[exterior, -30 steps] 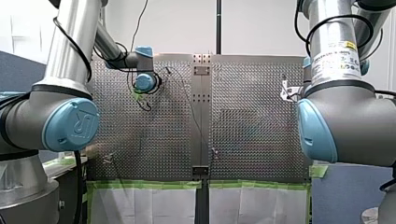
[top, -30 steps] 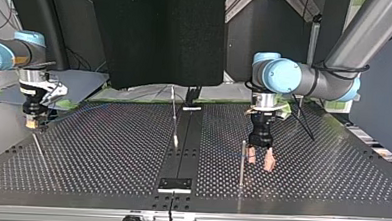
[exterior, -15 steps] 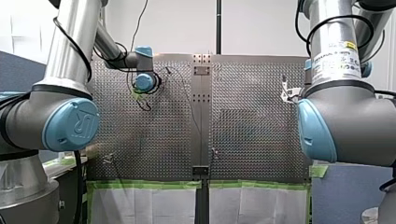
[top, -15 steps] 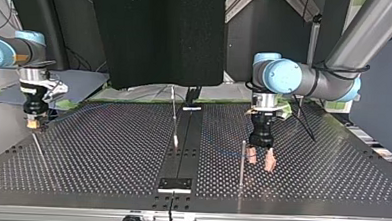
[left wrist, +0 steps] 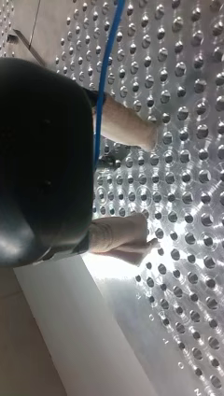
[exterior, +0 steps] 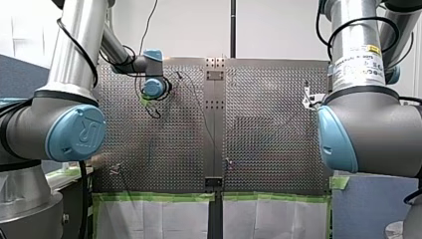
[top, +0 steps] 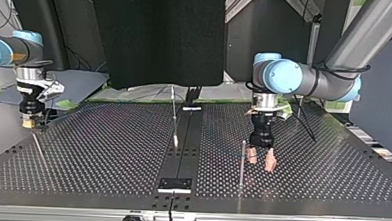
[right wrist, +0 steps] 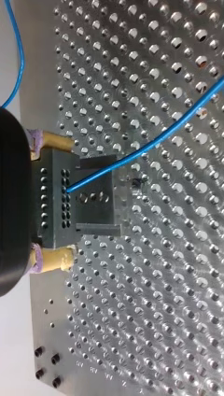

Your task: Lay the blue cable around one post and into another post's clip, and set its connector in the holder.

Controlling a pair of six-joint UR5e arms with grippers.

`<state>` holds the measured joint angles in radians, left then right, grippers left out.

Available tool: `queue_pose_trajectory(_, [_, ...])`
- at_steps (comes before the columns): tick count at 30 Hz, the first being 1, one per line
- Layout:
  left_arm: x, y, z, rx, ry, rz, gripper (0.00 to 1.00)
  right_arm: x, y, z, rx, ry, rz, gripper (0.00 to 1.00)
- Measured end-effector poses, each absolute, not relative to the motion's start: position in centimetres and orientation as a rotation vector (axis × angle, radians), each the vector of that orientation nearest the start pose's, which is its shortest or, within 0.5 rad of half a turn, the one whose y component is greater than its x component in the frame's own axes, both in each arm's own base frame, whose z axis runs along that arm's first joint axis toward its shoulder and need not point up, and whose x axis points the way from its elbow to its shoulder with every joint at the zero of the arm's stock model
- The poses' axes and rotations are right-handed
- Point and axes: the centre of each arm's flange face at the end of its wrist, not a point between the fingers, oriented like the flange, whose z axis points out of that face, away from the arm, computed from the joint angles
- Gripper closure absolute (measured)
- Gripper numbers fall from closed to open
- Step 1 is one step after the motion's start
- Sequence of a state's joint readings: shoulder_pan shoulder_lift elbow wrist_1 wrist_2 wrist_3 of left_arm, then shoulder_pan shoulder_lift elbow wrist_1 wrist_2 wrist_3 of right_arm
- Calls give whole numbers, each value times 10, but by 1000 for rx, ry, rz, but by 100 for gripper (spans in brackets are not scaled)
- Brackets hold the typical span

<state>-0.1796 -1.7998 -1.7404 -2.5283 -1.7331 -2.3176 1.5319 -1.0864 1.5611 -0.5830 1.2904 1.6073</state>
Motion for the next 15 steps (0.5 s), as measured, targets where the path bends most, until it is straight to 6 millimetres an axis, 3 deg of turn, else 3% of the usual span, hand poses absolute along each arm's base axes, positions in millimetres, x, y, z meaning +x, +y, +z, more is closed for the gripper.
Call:
queue_pose_trajectory(7, [545,-218,348,-521,1290,-667,2,136,-663,258,1308,-1015,1469,82])
queue_pose_trajectory(15, [545,-218,348,-521,1290,-665,2,136,-665,258,1293,-1003,1482,82])
